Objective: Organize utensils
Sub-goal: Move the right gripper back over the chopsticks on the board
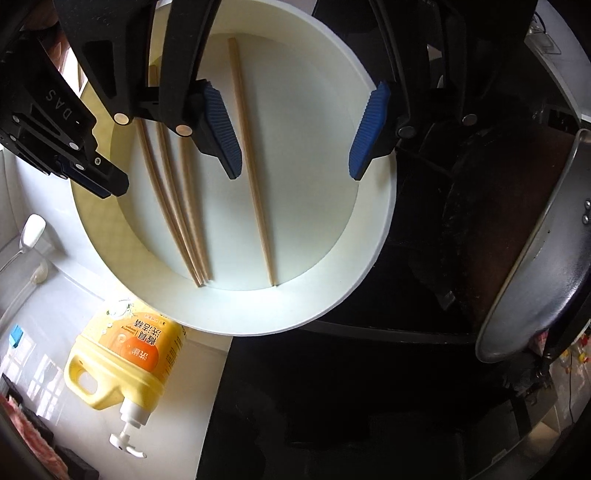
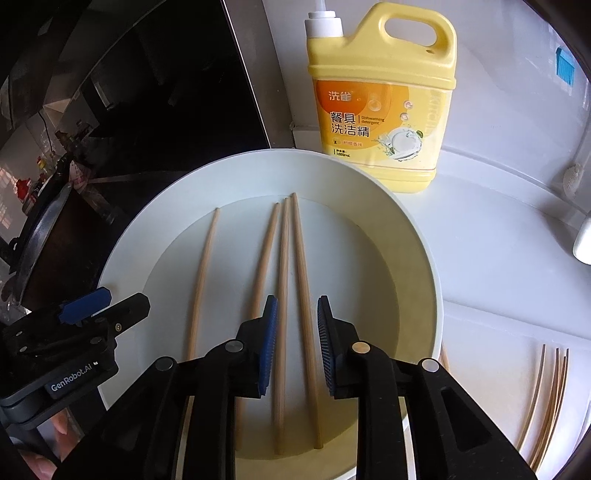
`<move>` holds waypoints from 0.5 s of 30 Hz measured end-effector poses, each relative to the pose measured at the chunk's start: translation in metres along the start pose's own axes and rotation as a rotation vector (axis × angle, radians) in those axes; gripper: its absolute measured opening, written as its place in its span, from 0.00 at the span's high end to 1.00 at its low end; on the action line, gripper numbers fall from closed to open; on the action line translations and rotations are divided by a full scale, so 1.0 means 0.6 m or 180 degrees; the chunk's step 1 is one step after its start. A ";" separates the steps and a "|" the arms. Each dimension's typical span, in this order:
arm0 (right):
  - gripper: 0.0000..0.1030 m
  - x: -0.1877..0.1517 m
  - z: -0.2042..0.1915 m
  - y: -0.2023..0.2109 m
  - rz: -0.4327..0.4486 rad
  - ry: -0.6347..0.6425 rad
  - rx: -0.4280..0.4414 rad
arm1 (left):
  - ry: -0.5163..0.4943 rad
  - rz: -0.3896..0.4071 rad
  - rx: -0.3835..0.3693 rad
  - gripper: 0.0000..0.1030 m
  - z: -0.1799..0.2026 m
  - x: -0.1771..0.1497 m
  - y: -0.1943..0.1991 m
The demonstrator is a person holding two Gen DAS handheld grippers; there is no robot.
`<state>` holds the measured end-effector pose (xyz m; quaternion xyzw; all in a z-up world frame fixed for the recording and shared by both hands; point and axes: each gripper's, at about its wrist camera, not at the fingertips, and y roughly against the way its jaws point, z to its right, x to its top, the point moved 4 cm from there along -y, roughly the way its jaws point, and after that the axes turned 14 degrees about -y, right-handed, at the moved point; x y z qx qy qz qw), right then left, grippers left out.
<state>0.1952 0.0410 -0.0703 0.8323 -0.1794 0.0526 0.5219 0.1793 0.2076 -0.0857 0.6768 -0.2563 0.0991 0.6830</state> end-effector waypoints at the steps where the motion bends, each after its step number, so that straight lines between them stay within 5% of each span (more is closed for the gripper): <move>1: 0.75 -0.001 0.001 0.004 0.0003 -0.0004 0.0003 | 0.0006 0.0004 0.0006 0.40 0.000 -0.001 0.002; 15: 0.55 -0.023 0.016 0.073 0.0162 -0.0009 0.0042 | 0.0077 0.0105 0.0076 0.27 0.008 -0.018 0.055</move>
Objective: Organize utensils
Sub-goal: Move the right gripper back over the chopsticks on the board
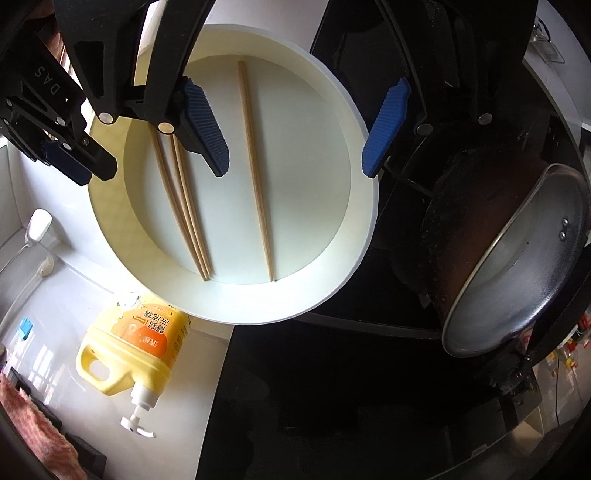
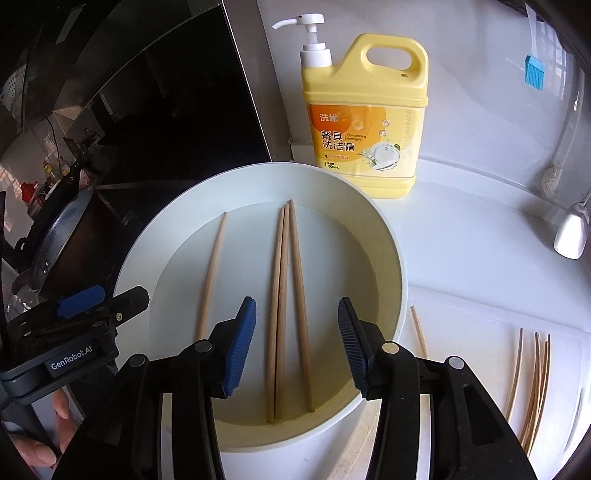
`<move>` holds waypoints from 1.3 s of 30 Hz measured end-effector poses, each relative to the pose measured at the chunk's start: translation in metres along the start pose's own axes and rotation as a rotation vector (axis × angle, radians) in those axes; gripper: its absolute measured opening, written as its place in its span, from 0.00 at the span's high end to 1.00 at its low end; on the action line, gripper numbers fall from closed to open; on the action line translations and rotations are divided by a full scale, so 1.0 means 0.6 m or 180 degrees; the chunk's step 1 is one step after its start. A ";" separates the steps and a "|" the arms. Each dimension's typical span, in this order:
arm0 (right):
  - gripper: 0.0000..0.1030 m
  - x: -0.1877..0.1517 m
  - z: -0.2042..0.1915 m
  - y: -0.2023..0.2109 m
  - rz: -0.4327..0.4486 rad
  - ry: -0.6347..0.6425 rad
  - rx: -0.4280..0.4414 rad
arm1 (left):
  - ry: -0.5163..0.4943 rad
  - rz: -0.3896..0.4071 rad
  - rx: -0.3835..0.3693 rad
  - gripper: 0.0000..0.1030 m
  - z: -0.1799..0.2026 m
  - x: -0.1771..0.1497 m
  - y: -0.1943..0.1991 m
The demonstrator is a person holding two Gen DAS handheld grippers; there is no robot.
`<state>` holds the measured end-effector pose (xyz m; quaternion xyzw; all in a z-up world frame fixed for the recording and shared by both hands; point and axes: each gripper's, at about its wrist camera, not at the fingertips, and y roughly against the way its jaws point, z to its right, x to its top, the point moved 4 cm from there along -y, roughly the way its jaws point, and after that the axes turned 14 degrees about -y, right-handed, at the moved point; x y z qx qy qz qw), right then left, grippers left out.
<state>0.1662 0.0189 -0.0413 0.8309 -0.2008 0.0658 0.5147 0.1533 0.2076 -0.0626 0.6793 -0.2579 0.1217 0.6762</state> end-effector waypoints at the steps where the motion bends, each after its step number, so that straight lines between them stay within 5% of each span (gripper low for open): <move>1: 0.54 -0.002 0.004 0.005 0.0003 -0.0007 0.0004 | 0.0000 0.0003 0.0006 0.26 0.002 -0.002 0.005; 20: 0.44 -0.061 0.126 0.137 0.0288 -0.0097 -0.0114 | -0.0205 0.0155 -0.0081 0.15 0.131 -0.025 0.073; 27: 0.44 -0.102 0.246 0.201 0.0470 -0.0357 -0.0328 | -0.0487 0.0273 -0.0316 0.15 0.237 -0.036 0.091; 39: 0.44 -0.172 0.447 0.202 0.0296 -0.0843 -0.0741 | -0.0847 0.0231 -0.0640 0.14 0.415 -0.082 0.070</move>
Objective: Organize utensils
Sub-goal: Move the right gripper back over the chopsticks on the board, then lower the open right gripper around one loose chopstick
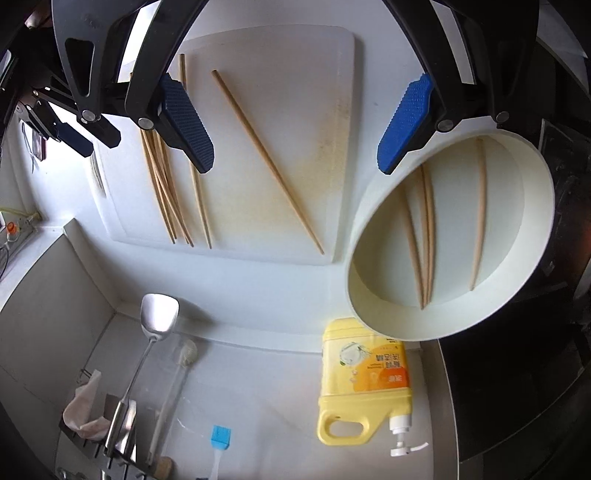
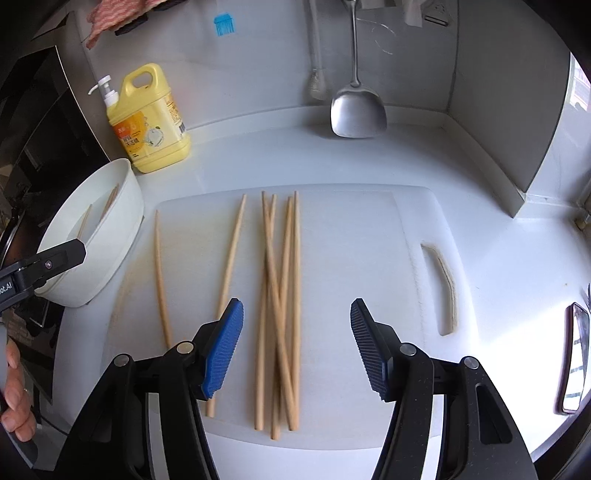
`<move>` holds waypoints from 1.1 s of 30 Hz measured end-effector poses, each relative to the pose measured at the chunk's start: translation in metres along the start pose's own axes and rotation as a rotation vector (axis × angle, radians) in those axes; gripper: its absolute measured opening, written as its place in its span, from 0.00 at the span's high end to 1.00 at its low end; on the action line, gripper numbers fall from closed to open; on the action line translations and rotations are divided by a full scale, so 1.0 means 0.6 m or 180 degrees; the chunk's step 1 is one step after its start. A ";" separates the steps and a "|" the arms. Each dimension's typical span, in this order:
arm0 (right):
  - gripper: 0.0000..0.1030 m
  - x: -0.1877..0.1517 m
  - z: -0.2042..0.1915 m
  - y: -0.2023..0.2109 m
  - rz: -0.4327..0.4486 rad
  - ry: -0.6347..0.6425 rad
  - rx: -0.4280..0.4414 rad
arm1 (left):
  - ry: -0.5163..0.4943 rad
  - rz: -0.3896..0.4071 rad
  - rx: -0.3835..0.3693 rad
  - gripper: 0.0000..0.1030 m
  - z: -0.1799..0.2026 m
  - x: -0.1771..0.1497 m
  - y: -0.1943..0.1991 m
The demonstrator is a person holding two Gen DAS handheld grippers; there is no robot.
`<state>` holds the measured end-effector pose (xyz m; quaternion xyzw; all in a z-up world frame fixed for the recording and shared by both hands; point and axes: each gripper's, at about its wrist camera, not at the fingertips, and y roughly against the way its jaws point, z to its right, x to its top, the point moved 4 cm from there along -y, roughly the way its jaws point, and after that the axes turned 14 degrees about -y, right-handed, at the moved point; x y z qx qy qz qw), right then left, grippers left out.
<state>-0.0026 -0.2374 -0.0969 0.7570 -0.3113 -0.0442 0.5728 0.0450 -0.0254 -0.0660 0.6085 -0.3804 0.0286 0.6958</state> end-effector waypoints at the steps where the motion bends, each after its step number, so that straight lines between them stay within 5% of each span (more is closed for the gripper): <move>1: 0.44 -0.001 0.007 -0.002 0.0004 -0.0001 -0.0008 | -0.0012 -0.0016 0.0025 0.14 0.009 -0.004 -0.006; 33: 0.44 -0.008 0.020 -0.084 -0.0090 0.0324 0.0021 | 0.0550 -0.0309 0.0636 0.14 0.027 -0.066 -0.116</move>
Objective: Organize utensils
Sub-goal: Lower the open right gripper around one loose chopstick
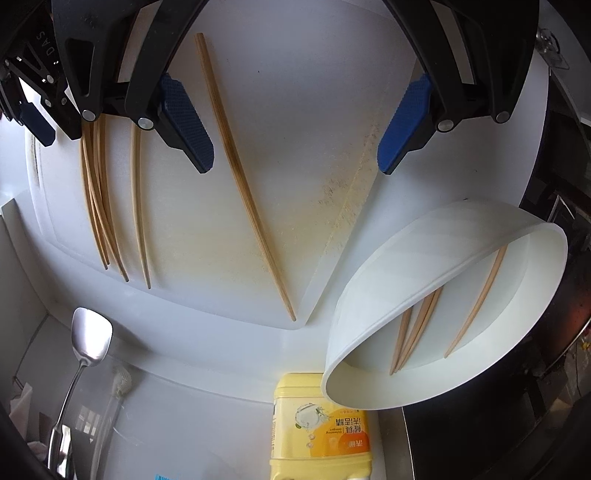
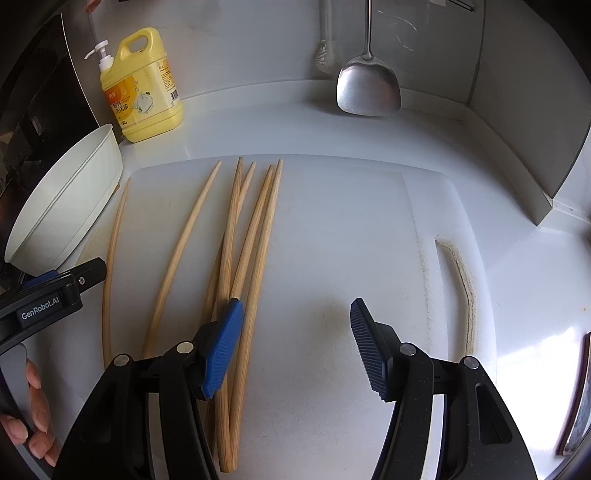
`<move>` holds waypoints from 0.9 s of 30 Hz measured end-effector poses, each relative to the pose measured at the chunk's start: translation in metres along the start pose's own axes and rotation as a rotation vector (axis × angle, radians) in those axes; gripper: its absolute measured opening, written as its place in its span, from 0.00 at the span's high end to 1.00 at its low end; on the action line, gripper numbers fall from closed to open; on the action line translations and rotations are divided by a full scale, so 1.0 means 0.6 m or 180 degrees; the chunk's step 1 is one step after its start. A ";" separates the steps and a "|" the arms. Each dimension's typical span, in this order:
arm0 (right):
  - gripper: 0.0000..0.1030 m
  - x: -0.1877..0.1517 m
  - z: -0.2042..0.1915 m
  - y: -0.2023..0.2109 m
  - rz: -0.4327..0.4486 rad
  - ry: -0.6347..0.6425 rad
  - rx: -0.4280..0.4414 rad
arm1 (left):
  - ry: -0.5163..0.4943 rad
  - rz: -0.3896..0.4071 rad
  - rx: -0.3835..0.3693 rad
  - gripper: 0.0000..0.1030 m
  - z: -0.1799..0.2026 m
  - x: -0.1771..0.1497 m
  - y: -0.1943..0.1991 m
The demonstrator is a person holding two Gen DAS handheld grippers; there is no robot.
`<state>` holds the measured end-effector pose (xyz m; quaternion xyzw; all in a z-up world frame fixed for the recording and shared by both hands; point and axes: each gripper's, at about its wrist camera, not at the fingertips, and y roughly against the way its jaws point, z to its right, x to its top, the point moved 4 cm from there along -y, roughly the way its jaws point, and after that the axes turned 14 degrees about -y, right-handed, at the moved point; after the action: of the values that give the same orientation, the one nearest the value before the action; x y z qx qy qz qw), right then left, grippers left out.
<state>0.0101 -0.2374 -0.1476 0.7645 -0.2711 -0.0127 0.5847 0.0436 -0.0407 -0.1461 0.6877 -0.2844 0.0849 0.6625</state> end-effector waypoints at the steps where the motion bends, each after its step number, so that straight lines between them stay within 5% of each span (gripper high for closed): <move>1: 0.44 0.000 0.000 0.000 0.0001 0.0004 0.0003 | 0.0011 -0.0011 0.0010 0.14 -0.001 -0.001 -0.002; 19: 0.44 0.001 -0.007 -0.007 0.0067 0.0186 -0.0104 | 0.0123 -0.0127 0.0071 0.13 -0.007 0.008 -0.029; 27: 0.44 0.001 -0.007 -0.009 0.0113 0.0211 -0.0097 | 0.0217 -0.0141 0.0085 0.06 -0.010 0.015 -0.041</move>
<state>0.0141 -0.2332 -0.1512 0.7505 -0.2649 0.0189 0.6051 0.0648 -0.0382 -0.1624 0.6994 -0.2452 0.0974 0.6643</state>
